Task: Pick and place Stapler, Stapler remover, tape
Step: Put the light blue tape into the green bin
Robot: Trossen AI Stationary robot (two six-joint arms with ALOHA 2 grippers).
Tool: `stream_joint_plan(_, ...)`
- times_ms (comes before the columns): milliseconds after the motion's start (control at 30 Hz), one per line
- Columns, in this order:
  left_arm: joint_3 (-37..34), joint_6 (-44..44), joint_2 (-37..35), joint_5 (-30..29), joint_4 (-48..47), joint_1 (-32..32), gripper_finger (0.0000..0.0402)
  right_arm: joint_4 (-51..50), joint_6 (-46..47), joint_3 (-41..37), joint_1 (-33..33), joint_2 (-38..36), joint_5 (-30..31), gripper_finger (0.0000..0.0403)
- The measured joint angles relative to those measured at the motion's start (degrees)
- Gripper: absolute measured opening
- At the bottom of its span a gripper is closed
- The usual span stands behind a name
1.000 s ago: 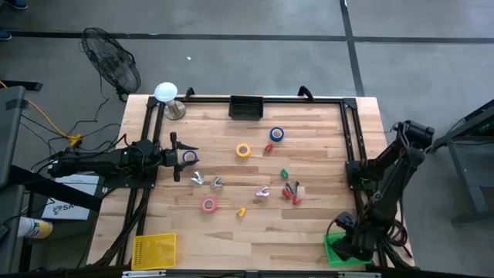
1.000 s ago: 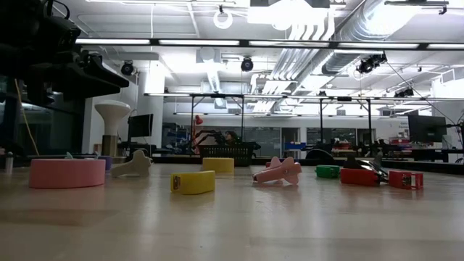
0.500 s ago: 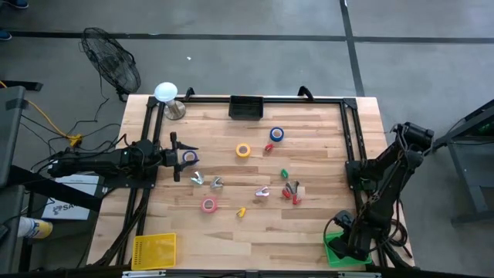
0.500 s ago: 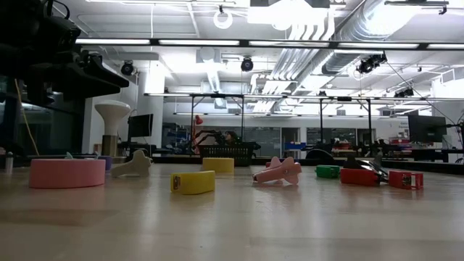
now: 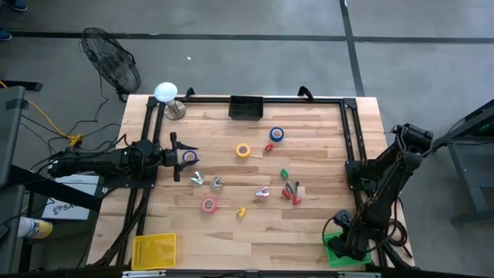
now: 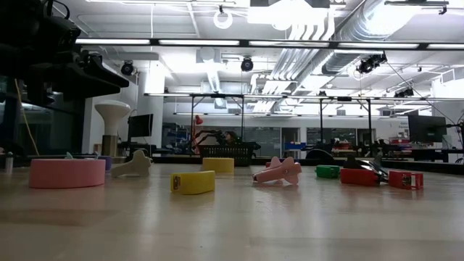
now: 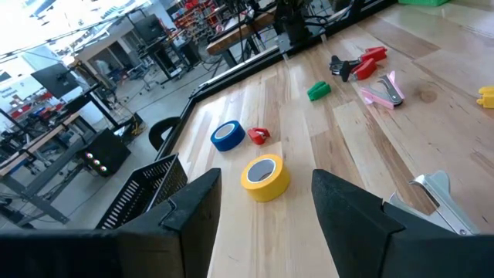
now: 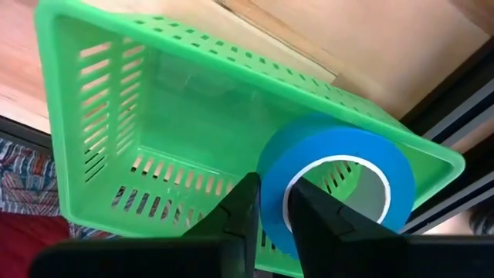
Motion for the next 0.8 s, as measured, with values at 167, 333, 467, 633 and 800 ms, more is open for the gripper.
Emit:
stream_joint_plan(167,0.0,0.0,0.0,0.0,0.0,0.0,0.0197,-0.6,0.0,0.0,-0.1,0.2,0.1,0.0065)
stream_joint_plan(333,0.0,0.0,0.0,0.0,0.0,0.0,0.0197,-1.2,0.1,0.0,-0.1,0.2,0.2,0.0066)
stream_joint_plan(467,0.0,0.0,0.0,0.0,0.0,0.0,0.0197,-1.2,0.0,0.0,-0.1,0.3,0.0,0.0066)
stream_joint_plan(633,0.0,0.0,0.0,0.0,0.0,0.0,0.0197,-0.9,-0.6,0.0,-0.1,0.3,-0.7,0.0067)
stream_joint_plan(800,0.0,0.0,0.0,0.0,0.0,0.0,0.0197,-1.5,-1.2,0.6,0.0,0.3,-0.9,0.0067)
